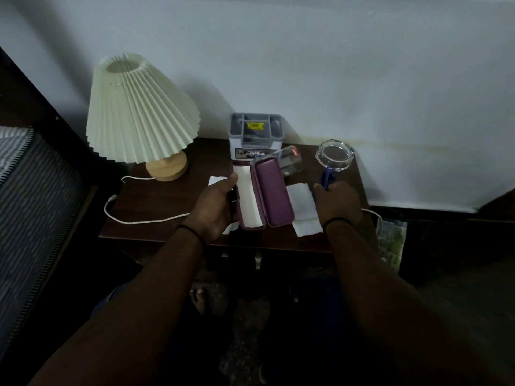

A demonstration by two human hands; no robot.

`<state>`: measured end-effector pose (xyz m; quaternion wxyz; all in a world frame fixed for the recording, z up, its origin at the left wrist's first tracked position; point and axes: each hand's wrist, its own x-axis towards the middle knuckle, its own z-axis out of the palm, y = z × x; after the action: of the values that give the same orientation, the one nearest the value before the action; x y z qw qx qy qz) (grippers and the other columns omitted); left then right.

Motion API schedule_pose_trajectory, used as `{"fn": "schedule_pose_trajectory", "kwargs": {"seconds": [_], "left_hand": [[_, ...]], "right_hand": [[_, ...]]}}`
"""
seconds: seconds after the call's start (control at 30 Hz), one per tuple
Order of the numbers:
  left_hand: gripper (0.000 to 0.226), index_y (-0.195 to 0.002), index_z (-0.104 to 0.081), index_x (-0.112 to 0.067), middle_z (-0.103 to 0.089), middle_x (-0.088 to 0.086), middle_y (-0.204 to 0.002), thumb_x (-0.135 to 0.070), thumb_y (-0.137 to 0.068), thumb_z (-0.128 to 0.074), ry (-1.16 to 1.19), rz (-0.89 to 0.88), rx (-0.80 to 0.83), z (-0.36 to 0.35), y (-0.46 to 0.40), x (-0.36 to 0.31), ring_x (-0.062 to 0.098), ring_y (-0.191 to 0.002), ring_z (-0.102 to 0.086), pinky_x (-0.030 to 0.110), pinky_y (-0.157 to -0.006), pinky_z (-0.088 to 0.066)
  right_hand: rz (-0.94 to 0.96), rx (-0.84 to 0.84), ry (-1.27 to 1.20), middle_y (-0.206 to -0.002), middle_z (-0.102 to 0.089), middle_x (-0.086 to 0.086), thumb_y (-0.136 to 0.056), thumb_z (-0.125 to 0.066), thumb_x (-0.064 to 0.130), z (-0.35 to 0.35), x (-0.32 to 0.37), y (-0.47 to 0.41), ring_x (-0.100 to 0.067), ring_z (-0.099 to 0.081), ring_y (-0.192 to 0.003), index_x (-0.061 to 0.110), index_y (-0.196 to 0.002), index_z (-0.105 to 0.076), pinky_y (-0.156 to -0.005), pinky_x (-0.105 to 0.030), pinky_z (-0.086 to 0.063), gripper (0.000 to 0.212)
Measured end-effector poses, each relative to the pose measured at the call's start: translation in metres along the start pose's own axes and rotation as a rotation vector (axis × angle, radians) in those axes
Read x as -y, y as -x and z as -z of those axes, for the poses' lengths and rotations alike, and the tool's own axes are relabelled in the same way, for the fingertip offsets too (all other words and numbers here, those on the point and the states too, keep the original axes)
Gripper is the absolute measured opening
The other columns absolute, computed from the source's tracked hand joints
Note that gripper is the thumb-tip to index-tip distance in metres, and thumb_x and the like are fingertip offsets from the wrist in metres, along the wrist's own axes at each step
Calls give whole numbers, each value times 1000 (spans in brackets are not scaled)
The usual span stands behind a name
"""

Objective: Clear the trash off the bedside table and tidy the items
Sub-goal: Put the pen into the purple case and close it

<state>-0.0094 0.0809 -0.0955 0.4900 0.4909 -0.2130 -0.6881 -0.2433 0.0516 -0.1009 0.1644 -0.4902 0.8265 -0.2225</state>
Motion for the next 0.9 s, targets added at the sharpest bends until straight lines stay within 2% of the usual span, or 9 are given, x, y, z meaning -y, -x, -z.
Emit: {"fn": "schedule_pose_trajectory", "kwargs": {"seconds": [0.13, 0.27, 0.37, 0.43, 0.5, 0.6, 0.7, 0.77, 0.9], "left_hand": [[35, -127, -61, -11, -70, 6, -102, -31, -99, -52, 10, -9, 4, -1, -8, 2, 22, -91, -68, 38, -73, -57], [35, -127, -61, -11, -70, 6, -101, -32, -99, -53, 1, -4, 8, -2, -11, 2, 21, -89, -69, 37, -71, -58], [39, -132, -58, -9, -68, 7, -106, -31, -100, -52, 15, -16, 8, -3, -10, 1, 23, -93, -67, 38, -75, -58], [41, -134, -56, -9, -66, 10, -115, -31, -100, -50, 38, -7, 17, -3, -8, 1, 26, -102, -65, 44, -86, -56], [41, -134, -57, -9, -63, 13, -122, -31, -100, -50, 68, 10, 24, -3, -7, 0, 29, -110, -61, 49, -96, -51], [36, -127, -60, -10, -64, 12, -119, -31, -100, -50, 99, -4, 29, -3, -6, -2, 28, -108, -61, 49, -99, -48], [31, -118, -65, -11, -67, 10, -107, -33, -100, -50, 136, -23, 42, -3, -4, -6, 26, -99, -63, 50, -105, -43], [38, -125, -62, -9, -67, 11, -107, -34, -100, -48, 182, -28, 33, -2, -2, -8, 26, -99, -62, 50, -106, -41], [38, -116, -65, -9, -67, 12, -105, -37, -101, -44, 209, -46, 45, 1, 3, -13, 26, -95, -63, 45, -94, -47]], "right_hand": [[-40, 11, 31, -108, -69, -15, -88, -64, 43, -6, -1, -7, -34, -65, -102, 8, -104, -70, -79, -38, -52, 39], [-69, -8, 7, -108, -70, -15, -89, -63, 32, -8, -3, -11, -35, -66, -103, 8, -104, -71, -73, -33, -46, 30], [-73, -56, -20, -108, -70, -15, -91, -60, 31, -3, -1, -10, -35, -66, -103, 7, -105, -71, -73, -32, -46, 30], [-57, -131, -66, -102, -72, -13, -92, -59, 32, 6, 5, -6, -33, -67, -99, 9, -100, -73, -73, -31, -47, 28], [22, -238, -187, -89, -71, -10, -91, -61, 28, 17, 15, 3, -29, -67, -88, 9, -87, -72, -70, -28, -43, 23], [259, -300, -318, -71, -64, -1, -89, -64, 29, 30, 40, 32, -19, -61, -71, 14, -76, -69, -62, -26, -40, 21], [475, -209, -327, -73, -70, -2, -87, -67, 31, 26, 66, 66, -20, -63, -69, 15, -78, -70, -64, -34, -49, 19], [566, -131, -310, -75, -70, 0, -87, -67, 31, 16, 77, 83, -16, -63, -68, 17, -79, -70, -64, -32, -51, 16], [667, 16, -247, -75, -68, 4, -87, -65, 32, -6, 79, 99, -11, -62, -70, 20, -82, -69, -65, -31, -52, 14]]}}
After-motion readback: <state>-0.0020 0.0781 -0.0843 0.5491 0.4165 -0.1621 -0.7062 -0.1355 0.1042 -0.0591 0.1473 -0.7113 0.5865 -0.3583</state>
